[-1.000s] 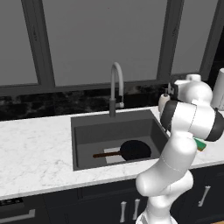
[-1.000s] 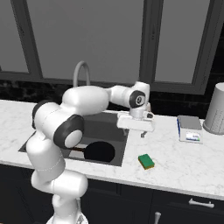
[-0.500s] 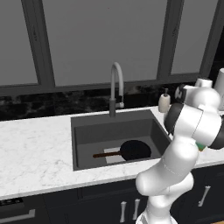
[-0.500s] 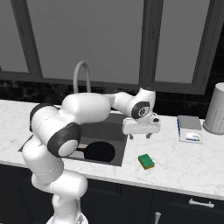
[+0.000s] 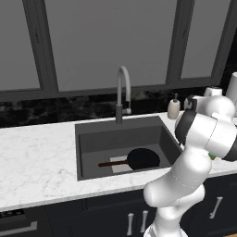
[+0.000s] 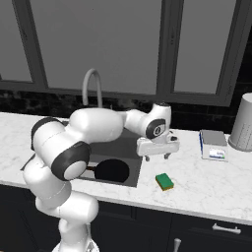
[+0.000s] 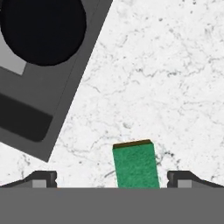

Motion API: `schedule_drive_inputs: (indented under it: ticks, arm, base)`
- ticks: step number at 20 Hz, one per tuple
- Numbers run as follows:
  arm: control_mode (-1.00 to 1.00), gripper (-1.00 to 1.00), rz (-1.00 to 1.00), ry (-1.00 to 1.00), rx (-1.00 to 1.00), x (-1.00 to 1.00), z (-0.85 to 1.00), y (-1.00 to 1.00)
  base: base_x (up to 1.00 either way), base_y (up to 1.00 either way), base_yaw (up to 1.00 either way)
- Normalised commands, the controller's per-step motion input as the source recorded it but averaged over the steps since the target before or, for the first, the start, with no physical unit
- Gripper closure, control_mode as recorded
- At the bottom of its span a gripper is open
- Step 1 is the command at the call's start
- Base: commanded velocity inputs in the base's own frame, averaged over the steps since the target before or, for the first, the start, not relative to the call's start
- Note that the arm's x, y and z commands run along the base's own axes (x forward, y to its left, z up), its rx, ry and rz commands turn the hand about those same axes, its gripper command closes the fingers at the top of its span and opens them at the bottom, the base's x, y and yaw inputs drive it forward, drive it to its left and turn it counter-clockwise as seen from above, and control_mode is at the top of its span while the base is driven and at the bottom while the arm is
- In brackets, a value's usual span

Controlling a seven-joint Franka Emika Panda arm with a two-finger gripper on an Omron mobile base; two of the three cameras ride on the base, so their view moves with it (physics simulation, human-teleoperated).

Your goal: Pick the pan and sponge and place them into the sink. Then turn on the water.

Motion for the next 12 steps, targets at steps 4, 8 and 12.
schedule_drive_inputs:
  ticks: [4, 8, 12]
  arm:
    - [-1.00, -1.00, 0.00, 0.00, -0.02, -0.05, -0.18, -0.15]
    - [-1.00, -1.00, 0.00, 0.00, 0.00, -0.01, -0.23, -0.24]
    - [-1.00, -1.00, 0.00, 0.00, 0.00, 0.00, -0.22, -0.20]
  base:
    - [0.00, 0.00, 0.00]
    - [0.00, 0.00, 0.00]
    - [0.00, 0.00, 0.00]
